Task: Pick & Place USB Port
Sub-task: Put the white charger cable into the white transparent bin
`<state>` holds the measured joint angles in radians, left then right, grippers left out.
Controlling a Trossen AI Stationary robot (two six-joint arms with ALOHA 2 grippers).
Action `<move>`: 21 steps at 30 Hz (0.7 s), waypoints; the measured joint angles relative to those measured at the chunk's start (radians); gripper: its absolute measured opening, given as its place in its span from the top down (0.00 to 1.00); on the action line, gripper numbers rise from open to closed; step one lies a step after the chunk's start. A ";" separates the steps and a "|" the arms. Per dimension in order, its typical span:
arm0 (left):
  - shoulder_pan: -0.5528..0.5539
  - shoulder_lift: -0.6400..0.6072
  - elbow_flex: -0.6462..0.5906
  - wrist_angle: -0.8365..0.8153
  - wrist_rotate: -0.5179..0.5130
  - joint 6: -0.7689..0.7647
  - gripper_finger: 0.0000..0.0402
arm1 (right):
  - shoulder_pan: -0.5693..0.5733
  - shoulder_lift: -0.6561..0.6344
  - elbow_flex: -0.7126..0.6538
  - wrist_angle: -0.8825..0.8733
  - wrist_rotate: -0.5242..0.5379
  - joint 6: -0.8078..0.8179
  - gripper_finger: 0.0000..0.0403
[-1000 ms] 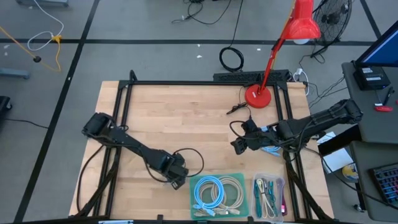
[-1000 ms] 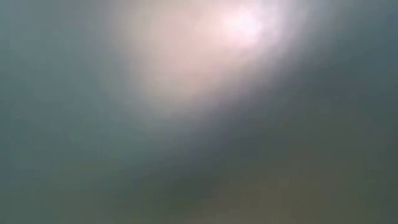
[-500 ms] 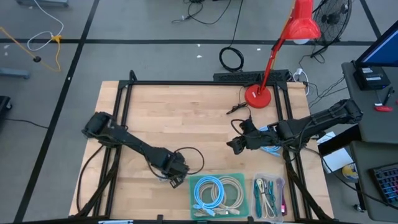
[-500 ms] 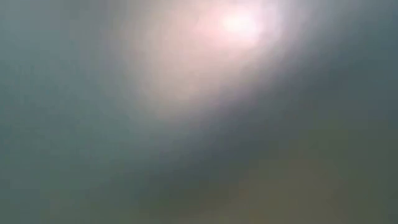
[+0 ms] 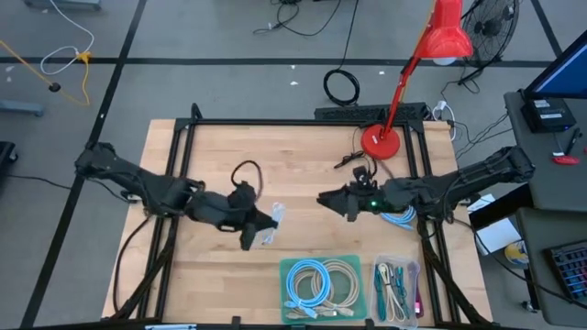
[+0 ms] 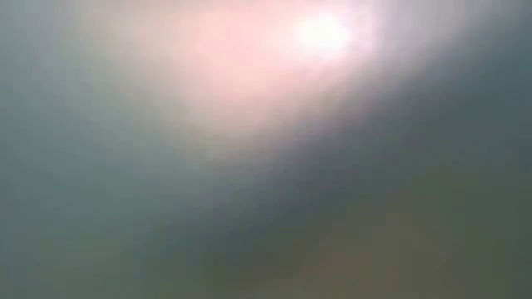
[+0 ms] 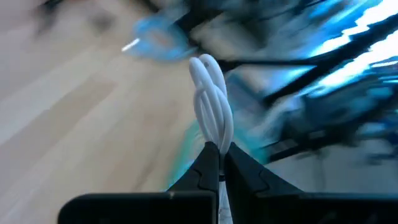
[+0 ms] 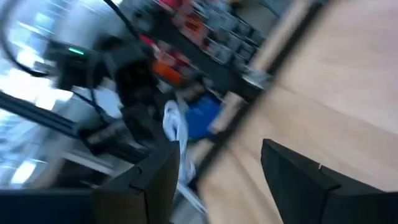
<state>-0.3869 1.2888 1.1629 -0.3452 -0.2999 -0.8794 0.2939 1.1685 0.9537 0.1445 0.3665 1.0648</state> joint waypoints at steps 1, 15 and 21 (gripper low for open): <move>-0.001 -0.010 0.000 0.058 0.011 0.032 0.99 | 0.000 0.006 -0.004 0.063 0.000 -0.017 0.47; 0.093 0.047 0.000 0.273 0.075 0.110 0.99 | -0.013 0.278 -0.017 0.661 -0.111 -0.004 0.47; 0.102 0.049 0.000 0.277 0.122 0.092 0.99 | -0.013 0.319 -0.017 0.704 -0.113 0.008 0.48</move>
<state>-0.2844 1.3380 1.1629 -0.0685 -0.1780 -0.7872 0.2813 1.4879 0.9363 0.8482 0.2533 1.0729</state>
